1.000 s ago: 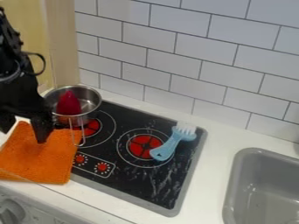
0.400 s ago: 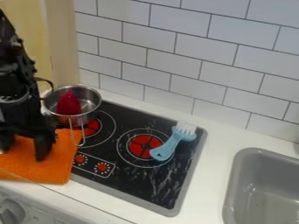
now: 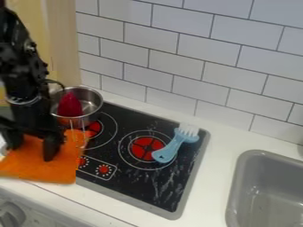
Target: Move the orange cloth to the right corner of the stove
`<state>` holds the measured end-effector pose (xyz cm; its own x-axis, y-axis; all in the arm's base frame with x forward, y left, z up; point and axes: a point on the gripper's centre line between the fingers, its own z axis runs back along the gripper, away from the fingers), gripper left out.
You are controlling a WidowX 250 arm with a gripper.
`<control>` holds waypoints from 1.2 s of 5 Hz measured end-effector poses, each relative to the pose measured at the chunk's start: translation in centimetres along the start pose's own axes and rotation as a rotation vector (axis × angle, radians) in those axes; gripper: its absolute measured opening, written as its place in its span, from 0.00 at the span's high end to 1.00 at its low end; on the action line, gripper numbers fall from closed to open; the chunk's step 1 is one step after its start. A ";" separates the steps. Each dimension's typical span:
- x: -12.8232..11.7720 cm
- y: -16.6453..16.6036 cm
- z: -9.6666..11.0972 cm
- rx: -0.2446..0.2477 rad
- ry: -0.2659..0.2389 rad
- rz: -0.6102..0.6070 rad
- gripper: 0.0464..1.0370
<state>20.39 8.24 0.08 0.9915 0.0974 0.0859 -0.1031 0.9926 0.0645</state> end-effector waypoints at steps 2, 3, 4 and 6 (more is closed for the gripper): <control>0.2 -3.2 0.5 -0.015 -0.026 -0.106 0.04; 0.1 -5.0 0.6 -0.024 -0.031 -0.170 0.04; -0.2 -6.3 0.6 -0.030 -0.028 -0.204 0.04; -0.4 -9.8 0.6 -0.050 -0.044 -0.300 0.04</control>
<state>21.00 -1.58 0.00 0.9727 -0.2028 0.1132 0.1990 0.9790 0.0443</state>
